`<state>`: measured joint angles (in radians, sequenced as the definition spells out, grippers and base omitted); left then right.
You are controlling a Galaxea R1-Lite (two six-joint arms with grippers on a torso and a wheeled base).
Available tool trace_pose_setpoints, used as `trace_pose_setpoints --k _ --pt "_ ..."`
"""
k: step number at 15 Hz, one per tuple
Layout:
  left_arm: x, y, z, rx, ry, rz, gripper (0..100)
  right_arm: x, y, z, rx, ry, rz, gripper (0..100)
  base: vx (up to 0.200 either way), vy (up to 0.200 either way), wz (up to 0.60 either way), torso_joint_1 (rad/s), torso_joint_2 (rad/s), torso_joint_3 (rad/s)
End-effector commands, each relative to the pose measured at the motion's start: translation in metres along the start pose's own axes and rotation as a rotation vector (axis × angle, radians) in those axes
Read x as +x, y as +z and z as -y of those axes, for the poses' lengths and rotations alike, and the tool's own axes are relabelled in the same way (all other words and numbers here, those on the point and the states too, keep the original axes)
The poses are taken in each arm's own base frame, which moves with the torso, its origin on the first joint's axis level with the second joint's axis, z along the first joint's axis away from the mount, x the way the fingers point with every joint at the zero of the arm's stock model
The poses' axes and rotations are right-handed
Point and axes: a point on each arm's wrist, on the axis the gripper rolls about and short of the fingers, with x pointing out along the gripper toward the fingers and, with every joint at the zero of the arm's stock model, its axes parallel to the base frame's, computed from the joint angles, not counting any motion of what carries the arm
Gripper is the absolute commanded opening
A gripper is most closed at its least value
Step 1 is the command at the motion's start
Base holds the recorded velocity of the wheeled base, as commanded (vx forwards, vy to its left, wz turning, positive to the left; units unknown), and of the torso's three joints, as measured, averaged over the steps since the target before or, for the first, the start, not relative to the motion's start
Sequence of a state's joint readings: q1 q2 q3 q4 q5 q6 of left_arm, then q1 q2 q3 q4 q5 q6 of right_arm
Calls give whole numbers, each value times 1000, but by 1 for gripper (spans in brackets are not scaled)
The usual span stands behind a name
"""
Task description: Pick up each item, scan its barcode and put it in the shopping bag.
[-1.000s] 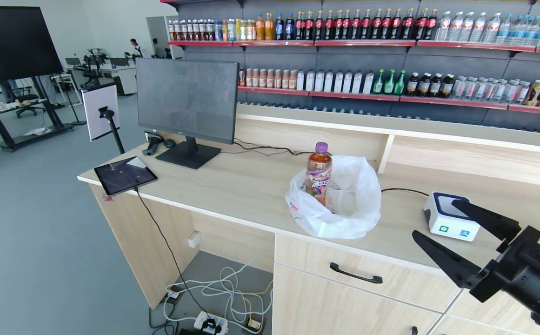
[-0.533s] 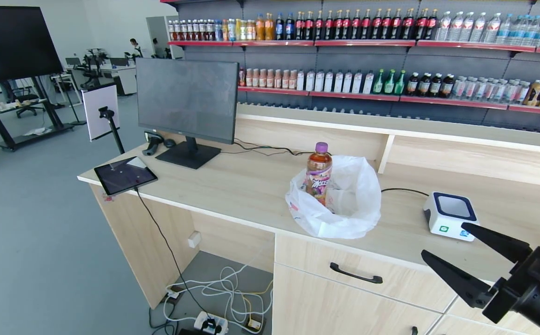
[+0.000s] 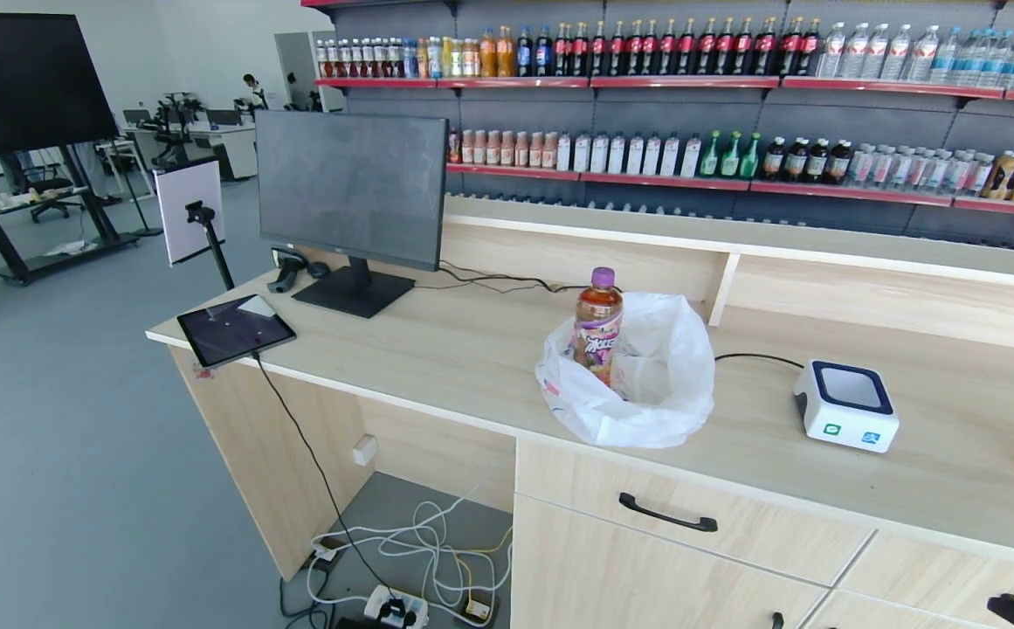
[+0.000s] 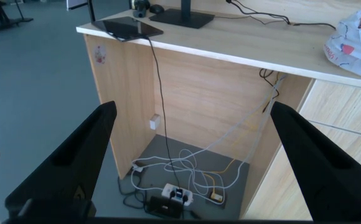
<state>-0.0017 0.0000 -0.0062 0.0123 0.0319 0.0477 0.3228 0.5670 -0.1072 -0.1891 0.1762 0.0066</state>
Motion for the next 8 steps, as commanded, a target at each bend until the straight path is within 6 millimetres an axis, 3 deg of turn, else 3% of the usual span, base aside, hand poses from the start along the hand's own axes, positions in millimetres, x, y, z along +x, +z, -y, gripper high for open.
trace_pose_setpoints --k 1,2,8 --pt "0 0 0 0 0 0 100 -18 6 -3 -18 7 138 100 0 0 0 0 0 0" --pt "0 0 0 0 0 0 100 -18 4 -3 -17 10 133 100 0 0 0 0 0 0" --pt "0 0 0 3 0 0 100 -22 -2 -5 -29 64 156 100 0 0 -600 1 2 2"
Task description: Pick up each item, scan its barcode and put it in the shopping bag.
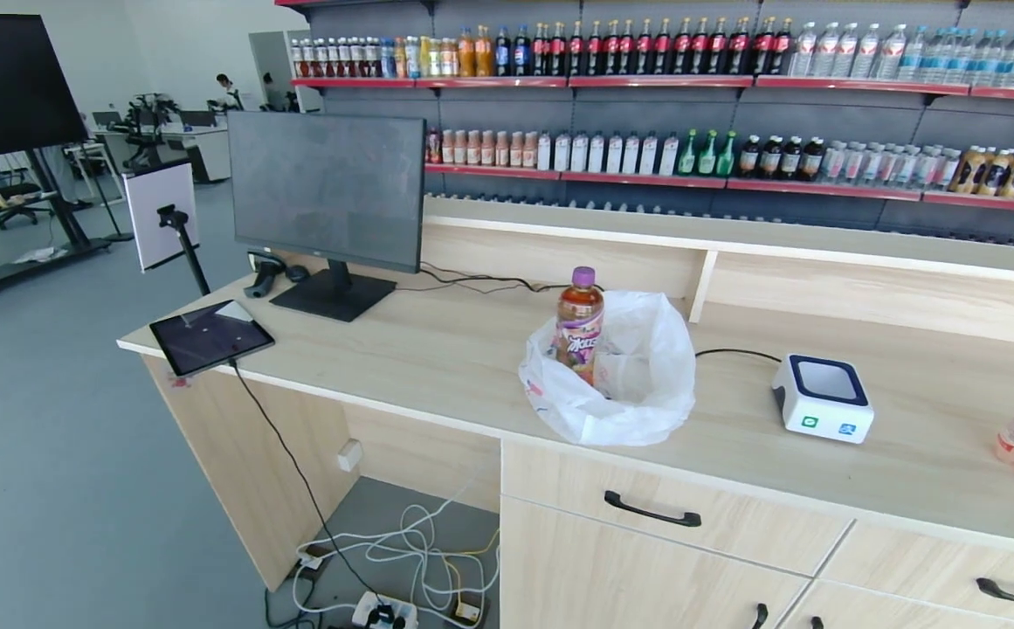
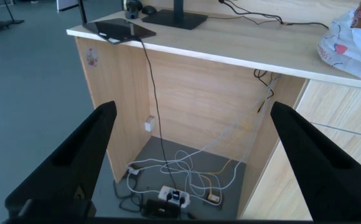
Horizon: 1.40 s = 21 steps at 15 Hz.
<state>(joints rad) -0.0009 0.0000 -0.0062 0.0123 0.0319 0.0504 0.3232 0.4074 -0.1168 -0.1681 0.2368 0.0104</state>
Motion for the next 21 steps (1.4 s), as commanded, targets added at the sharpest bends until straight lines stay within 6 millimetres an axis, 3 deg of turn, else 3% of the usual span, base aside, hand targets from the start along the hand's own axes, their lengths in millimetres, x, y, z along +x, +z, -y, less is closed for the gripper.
trace_pose_setpoints --k 1,5,17,21 --pt "0 0 0 0 0 0 100 -5 -2 -1 -8 9 33 100 0 0 0 0 0 0" --pt "0 0 0 0 0 0 100 -15 -9 -4 -2 28 3 100 0 0 0 0 0 0" --pt "0 0 0 2 0 0 100 -16 -7 -5 -4 60 4 100 0 0 0 0 0 0" --pt "0 0 0 8 -2 0 100 -15 -6 -5 -3 61 1 100 0 -200 0 1 2 2"
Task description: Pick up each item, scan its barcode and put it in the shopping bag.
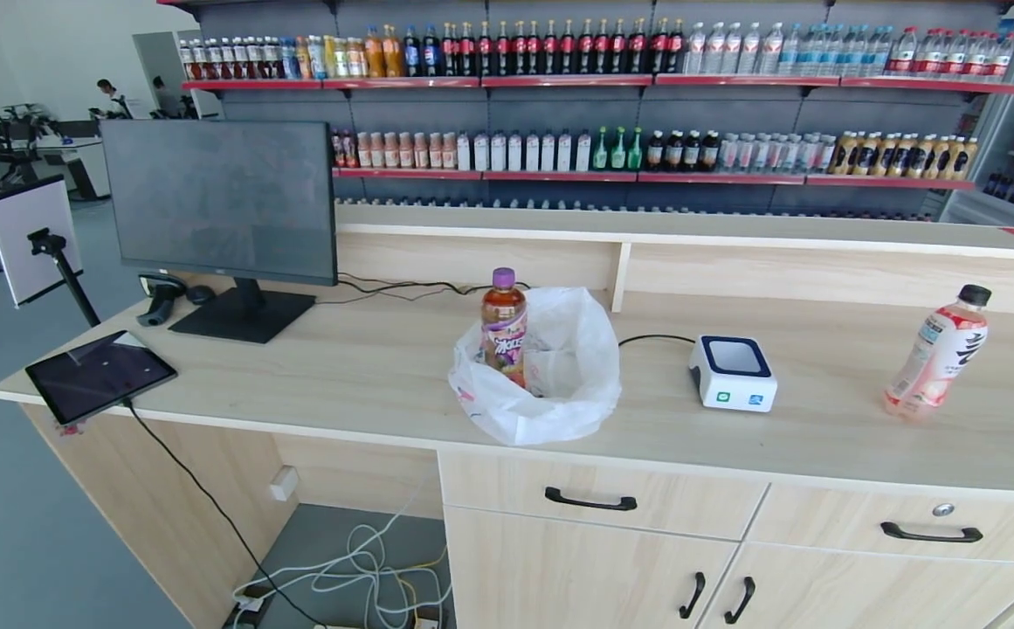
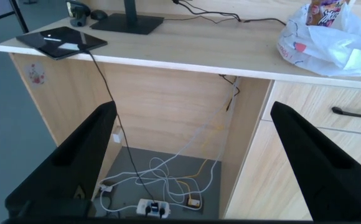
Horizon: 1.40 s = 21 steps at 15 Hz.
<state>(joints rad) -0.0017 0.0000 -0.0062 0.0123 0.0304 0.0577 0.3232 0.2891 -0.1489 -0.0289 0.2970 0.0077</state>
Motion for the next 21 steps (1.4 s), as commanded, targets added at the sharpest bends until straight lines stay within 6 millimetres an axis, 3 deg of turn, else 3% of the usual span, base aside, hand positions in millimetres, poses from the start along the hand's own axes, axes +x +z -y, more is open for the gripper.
trace_pose_setpoints --k 1,21 --pt "0 0 0 1 0 0 100 1 0 0 3 1 -11 100 0 -200 0 2 2 2" --pt "0 0 0 1 0 0 100 -1 -6 0 -1 -1 -2 100 0 -200 0 4 2 3"
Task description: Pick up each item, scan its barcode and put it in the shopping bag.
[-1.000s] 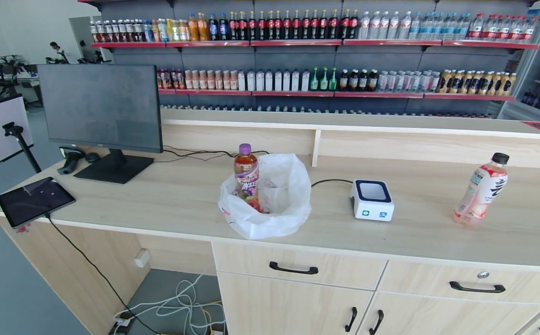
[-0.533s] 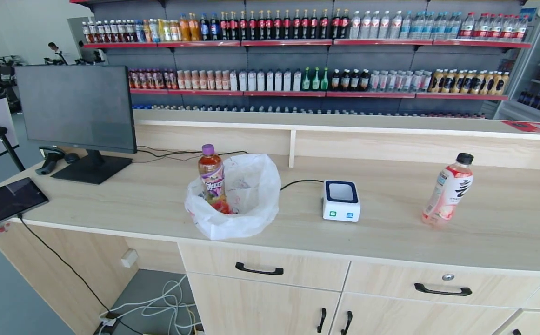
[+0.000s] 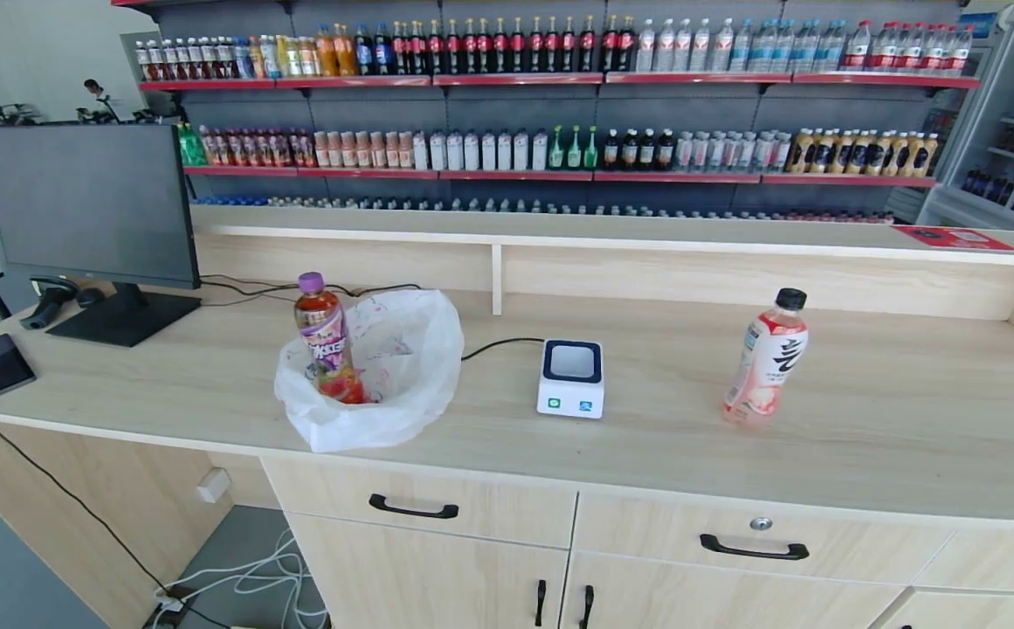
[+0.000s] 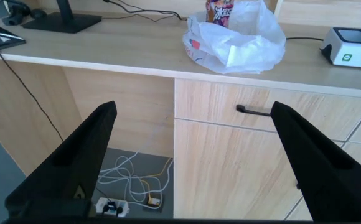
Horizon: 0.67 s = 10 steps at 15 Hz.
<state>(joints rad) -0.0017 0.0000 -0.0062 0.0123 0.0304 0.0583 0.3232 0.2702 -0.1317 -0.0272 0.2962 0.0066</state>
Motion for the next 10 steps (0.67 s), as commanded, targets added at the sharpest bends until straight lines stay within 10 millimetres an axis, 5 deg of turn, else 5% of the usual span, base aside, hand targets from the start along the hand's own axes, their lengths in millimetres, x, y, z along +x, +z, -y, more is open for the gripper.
trace_pose_setpoints --k 1,8,10 --pt "0 0 0 0 0 0 100 0 0 0 0 0 -2 100 0 0 0 0 0 0" --pt "0 0 0 0 0 0 100 1 1 0 2 -10 -2 100 0 0 0 0 0 0" --pt "0 0 0 0 0 0 100 7 20 2 -15 -23 -5 100 0 0 0 0 0 0"
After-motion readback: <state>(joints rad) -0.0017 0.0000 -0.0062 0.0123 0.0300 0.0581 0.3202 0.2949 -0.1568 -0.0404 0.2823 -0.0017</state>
